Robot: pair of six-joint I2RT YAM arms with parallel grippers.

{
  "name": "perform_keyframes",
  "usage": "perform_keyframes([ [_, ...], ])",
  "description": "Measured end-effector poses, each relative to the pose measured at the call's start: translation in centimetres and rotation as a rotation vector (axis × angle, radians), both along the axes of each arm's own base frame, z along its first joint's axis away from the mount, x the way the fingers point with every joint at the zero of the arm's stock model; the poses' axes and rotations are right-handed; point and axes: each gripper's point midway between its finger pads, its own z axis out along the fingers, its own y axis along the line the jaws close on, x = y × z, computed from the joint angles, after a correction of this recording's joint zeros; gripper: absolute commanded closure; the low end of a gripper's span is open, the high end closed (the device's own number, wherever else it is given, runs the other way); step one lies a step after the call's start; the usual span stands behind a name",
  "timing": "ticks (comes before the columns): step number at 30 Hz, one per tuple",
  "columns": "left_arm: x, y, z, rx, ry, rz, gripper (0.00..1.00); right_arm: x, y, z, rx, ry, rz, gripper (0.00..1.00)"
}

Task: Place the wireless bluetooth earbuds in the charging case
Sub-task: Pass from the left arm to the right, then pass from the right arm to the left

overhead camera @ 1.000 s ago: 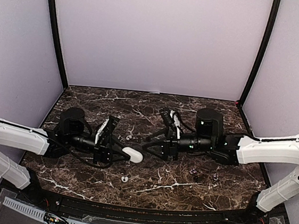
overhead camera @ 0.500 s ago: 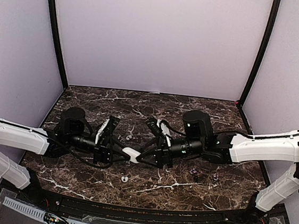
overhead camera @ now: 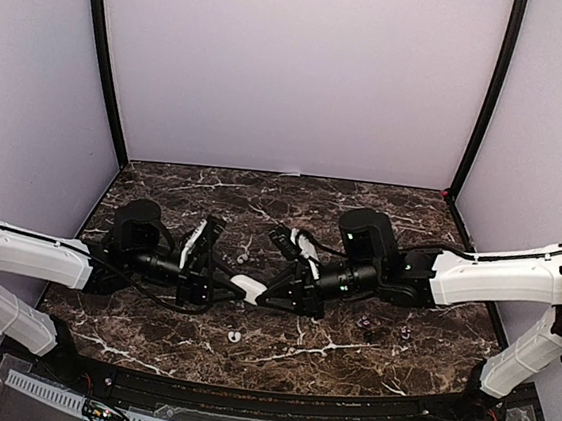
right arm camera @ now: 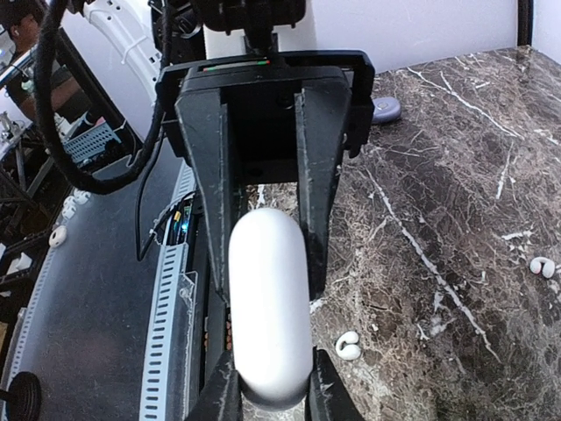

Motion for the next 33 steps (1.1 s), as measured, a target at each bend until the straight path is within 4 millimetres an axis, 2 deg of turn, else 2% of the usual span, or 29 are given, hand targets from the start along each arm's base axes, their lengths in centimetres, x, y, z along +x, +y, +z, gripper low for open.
perform_keyframes([
  [4,0.01,0.02,-0.14,0.007,0.011,0.003,0.64,-0.08,0.0,-0.01,0.001,-0.008,0.006,0.95],
  [7,0.34,-0.14,0.03,0.013,0.013,0.013,0.56,-0.08,0.04,0.04,0.003,-0.006,0.004,0.96],
  [11,0.65,-0.31,0.38,0.011,0.01,0.022,0.56,0.05,0.09,0.34,0.013,-0.014,-0.004,0.96],
  [15,0.68,-0.31,0.31,0.013,0.012,0.024,0.49,0.16,0.1,0.7,0.023,-0.022,-0.011,0.96],
  [18,0.59,-0.31,0.29,0.014,0.015,0.019,0.49,0.22,0.09,0.84,0.026,-0.026,-0.014,0.97],
  [22,0.52,-0.31,0.28,0.013,0.017,0.014,0.67,0.26,0.06,0.91,0.028,-0.028,-0.017,0.97],
  [26,0.46,-0.31,0.31,0.012,0.017,0.011,0.73,0.34,0.05,0.86,0.026,-0.028,-0.022,0.97],
  [29,0.42,-0.31,0.3,0.012,0.019,0.009,0.81,0.33,0.05,0.84,0.025,-0.028,-0.022,0.97],
  [30,0.39,-0.31,0.28,0.013,0.02,0.007,0.79,0.33,0.05,0.84,0.025,-0.028,-0.022,0.97],
  [33,0.41,-0.37,0.16,0.015,0.024,0.005,0.56,0.34,0.03,0.78,0.024,-0.029,-0.022,0.97],
])
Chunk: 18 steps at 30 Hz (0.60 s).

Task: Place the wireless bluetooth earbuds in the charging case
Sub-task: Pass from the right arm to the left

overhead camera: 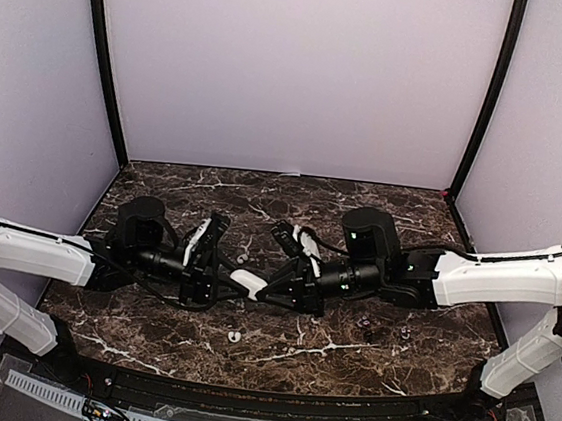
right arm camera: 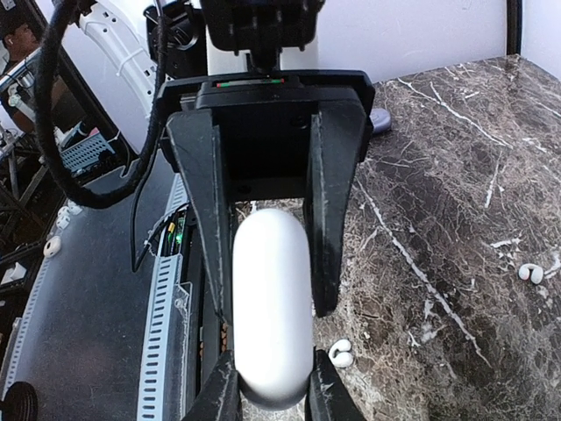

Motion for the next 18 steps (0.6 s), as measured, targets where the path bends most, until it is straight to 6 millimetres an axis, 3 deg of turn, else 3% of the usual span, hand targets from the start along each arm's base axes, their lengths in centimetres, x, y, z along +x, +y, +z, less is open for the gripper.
perform_keyframes([
  [3,0.13,-0.06,-0.29,0.009,0.007,0.004,0.52,0.07,0.01,0.0,0.001,-0.001,-0.004,0.97],
  [6,0.23,-0.07,-0.34,0.011,0.008,0.01,0.56,0.17,-0.01,0.15,0.006,-0.007,-0.01,0.97],
  [12,0.35,-0.07,-0.36,0.012,0.011,0.018,0.76,0.34,-0.12,0.56,0.019,-0.02,-0.023,0.97],
  [16,0.32,-0.07,-0.35,0.012,0.013,0.016,0.83,0.35,-0.13,0.55,0.021,-0.021,-0.024,0.95],
  [18,0.32,-0.07,-0.34,0.012,0.013,0.016,0.85,0.35,-0.13,0.56,0.024,-0.022,-0.024,0.86],
])
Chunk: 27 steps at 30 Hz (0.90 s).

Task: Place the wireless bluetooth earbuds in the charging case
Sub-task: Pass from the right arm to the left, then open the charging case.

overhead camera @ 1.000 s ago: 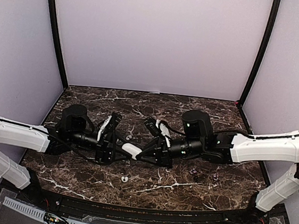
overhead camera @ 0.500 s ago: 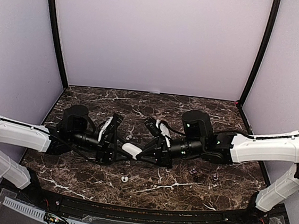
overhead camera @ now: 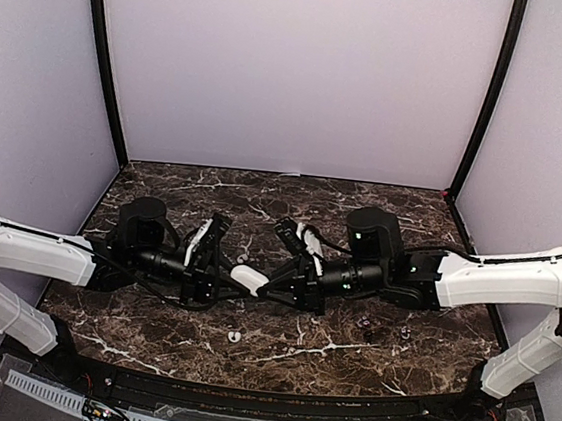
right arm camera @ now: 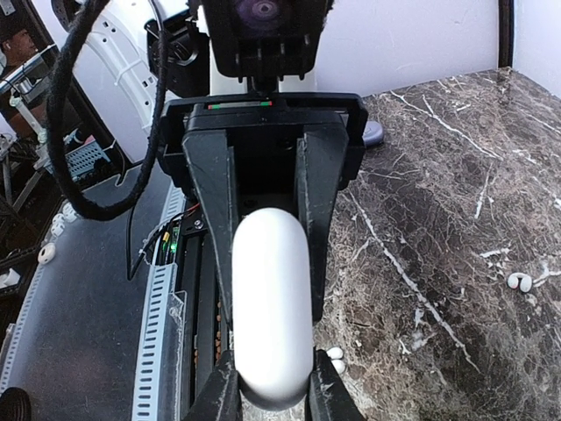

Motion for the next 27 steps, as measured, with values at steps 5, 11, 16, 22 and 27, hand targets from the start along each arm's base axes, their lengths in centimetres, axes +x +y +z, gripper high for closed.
perform_keyframes([
  [5,0.0,0.0,0.0,0.001,0.0,0.003,0.9,0.0,-0.1,0.0,0.01,-0.007,-0.005,0.58],
  [11,0.1,0.0,0.0,0.002,-0.001,0.005,0.92,0.2,-0.2,0.4,0.027,-0.004,-0.022,0.53],
  [16,0.0,0.0,0.0,0.001,0.0,0.0,0.93,0.5,-0.1,0.5,0.029,-0.003,-0.042,0.54],
  [22,-0.1,0.0,0.0,-0.001,0.001,-0.008,0.93,1.3,-0.2,0.5,0.027,-0.007,-0.095,0.61],
  [27,-0.2,0.0,0.0,0.0,0.003,-0.01,0.94,1.8,-0.9,1.1,0.055,-0.003,-0.142,0.66],
])
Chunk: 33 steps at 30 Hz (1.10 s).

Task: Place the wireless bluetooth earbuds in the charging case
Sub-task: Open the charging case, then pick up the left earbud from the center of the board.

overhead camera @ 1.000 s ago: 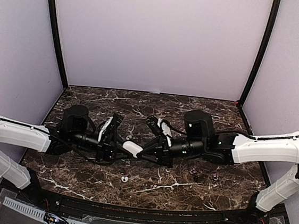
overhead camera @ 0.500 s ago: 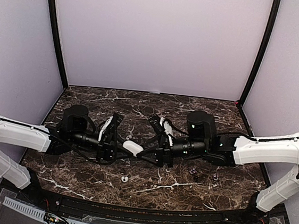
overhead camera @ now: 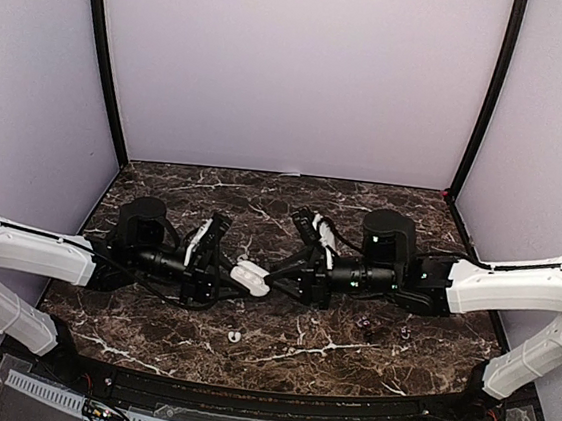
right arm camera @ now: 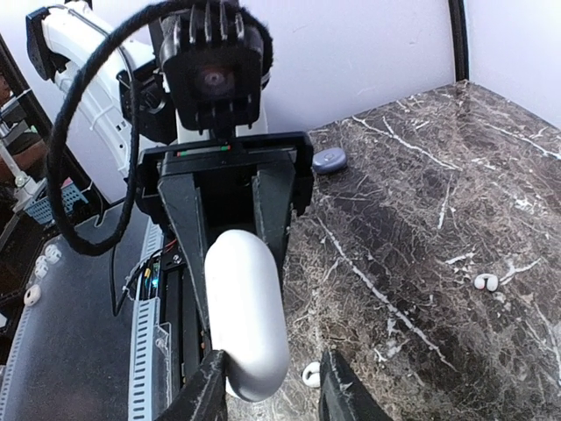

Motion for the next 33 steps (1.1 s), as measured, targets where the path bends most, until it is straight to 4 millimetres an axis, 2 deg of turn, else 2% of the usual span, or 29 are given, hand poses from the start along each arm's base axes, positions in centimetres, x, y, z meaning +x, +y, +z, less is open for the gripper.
perform_keyframes([
  [6,-0.3,0.0,0.0,-0.003,0.003,-0.017,0.94,1.7,-1.1,0.8,0.031,0.007,-0.071,0.67],
  [14,0.2,0.0,0.0,0.001,-0.003,0.01,0.94,2.1,-1.6,0.6,0.038,0.018,-0.096,0.62],
  [18,1.5,0.7,0.0,0.003,-0.01,0.091,0.94,2.5,-2.5,0.6,0.048,0.016,-0.128,0.62],
  [23,4.4,3.1,0.5,-0.011,0.006,0.241,0.94,3.8,-3.1,0.4,0.053,0.027,-0.17,0.64],
  [27,6.1,4.5,0.2,-0.007,0.01,0.355,0.94,4.8,-2.5,-1.3,0.011,0.05,-0.191,0.65],
  [33,8.5,6.5,-1.0,0.033,0.024,0.533,0.94,6.3,-0.8,-5.7,-0.121,0.095,-0.194,0.67],
])
